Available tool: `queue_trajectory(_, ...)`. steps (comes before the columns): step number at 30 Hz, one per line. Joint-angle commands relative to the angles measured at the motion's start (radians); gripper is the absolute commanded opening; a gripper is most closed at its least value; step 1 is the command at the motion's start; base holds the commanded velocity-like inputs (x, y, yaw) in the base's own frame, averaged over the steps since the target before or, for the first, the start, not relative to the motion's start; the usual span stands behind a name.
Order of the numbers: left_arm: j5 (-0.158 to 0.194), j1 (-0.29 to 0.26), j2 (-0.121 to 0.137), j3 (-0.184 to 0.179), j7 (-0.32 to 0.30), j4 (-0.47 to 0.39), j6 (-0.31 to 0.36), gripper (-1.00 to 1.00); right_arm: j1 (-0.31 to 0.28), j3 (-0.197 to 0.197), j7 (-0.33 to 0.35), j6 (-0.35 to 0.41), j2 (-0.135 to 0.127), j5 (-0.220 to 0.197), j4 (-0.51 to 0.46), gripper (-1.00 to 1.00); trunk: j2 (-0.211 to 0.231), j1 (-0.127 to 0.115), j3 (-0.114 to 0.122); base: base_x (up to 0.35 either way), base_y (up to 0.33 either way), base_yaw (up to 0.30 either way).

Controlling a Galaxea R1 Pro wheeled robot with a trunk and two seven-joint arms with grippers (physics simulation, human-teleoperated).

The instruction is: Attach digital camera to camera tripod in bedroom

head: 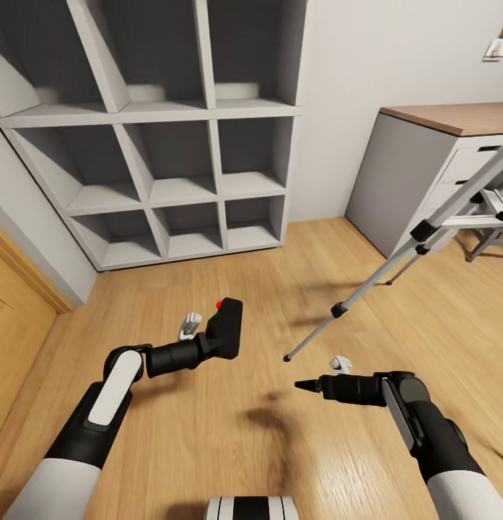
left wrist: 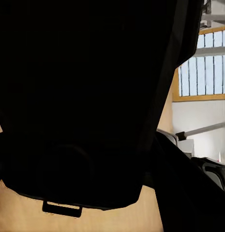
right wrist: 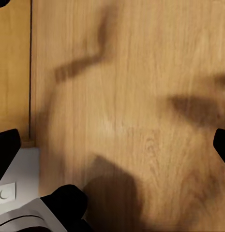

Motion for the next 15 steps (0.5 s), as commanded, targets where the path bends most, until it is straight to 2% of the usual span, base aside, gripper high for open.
queue_trajectory(1,-0.007,-0.001,0.001,0.0,-0.012,0.0,0.002,-1.0,0.0,-0.001,0.001,0.008,0.0,-0.006,-0.002,1.0,0.0,-0.001,0.003,0.0,0.0,0.0)
queue_trajectory(10,0.004,-0.001,0.001,0.0,-0.012,0.005,0.002,-1.0,0.0,-0.001,0.03,0.034,-0.003,-0.005,-0.011,1.0,0.002,-0.005,0.038,0.0,0.0,0.0)
queue_trajectory(15,0.004,-0.001,0.001,0.0,-0.012,0.012,0.002,-1.0,0.0,-0.001,0.033,0.05,-0.016,-0.006,-0.014,1.0,0.003,-0.007,0.057,0.0,0.0,0.0)
